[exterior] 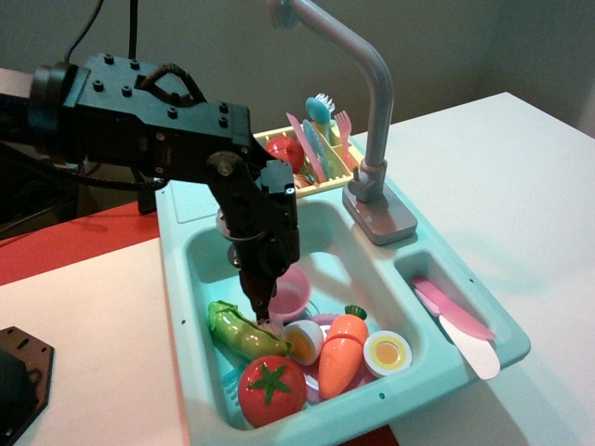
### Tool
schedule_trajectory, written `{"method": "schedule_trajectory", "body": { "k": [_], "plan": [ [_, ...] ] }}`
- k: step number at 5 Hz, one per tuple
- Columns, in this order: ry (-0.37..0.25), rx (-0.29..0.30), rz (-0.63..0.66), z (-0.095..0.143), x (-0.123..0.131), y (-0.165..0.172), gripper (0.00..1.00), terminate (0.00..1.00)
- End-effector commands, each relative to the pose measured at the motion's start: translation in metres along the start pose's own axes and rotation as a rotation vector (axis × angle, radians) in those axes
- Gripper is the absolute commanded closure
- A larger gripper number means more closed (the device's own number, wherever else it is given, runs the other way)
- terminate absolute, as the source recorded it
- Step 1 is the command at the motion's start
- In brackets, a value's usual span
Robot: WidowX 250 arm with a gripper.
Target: Put cup from counter to sink
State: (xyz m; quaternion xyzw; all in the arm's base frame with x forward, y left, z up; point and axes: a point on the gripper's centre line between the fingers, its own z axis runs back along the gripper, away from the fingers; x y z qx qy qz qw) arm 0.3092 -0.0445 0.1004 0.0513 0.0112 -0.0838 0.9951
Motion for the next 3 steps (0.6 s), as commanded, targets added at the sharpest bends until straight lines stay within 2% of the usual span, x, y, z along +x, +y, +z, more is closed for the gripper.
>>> {"method": "schedule_trajectory", "body": {
  "k": [1, 2, 3],
  "plan": [
    [-0.08, -0.003, 0.07, 0.043, 0.002, 0.018, 0.0, 0.0],
    [-0.13, 0.016, 0.106, 0.076, 0.002, 0.036, 0.0, 0.0],
    [-0.144, 0.021, 0.153, 0.098, -0.009, 0.058, 0.0, 1.0]
  ]
}}
